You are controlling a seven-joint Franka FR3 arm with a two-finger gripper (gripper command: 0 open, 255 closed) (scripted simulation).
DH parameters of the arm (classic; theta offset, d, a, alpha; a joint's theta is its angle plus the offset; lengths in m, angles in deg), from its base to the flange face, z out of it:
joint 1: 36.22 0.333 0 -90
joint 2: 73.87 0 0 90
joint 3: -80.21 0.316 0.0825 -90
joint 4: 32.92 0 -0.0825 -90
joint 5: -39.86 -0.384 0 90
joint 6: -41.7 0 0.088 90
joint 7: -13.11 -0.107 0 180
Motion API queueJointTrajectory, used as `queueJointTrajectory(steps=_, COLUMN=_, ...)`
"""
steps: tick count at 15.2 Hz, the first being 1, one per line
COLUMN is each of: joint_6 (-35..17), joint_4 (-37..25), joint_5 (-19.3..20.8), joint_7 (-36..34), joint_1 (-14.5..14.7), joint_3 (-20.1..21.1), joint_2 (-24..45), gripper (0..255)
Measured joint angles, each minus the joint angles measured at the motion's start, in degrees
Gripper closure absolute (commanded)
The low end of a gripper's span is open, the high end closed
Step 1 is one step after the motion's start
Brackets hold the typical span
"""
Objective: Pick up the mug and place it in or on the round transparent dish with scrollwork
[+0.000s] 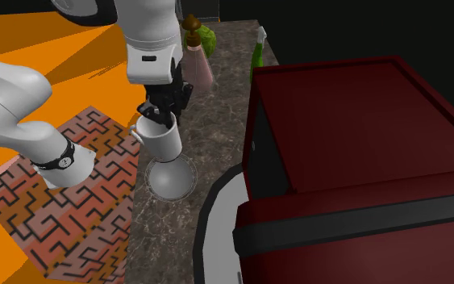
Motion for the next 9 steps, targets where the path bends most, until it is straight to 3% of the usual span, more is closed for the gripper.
queueJointTrajectory(steps=3, joint_6=-0.69, joint_4=5.26, joint_5=-0.71, joint_7=2.84, joint_1=-0.21, joint_3=-1.95, joint_2=-4.67, gripper=255)
queueJointTrajectory(steps=9, joint_6=-4.94, joint_4=9.41, joint_5=-0.86, joint_7=3.06, joint_1=-0.16, joint_3=-1.87, joint_2=-4.53, gripper=255)
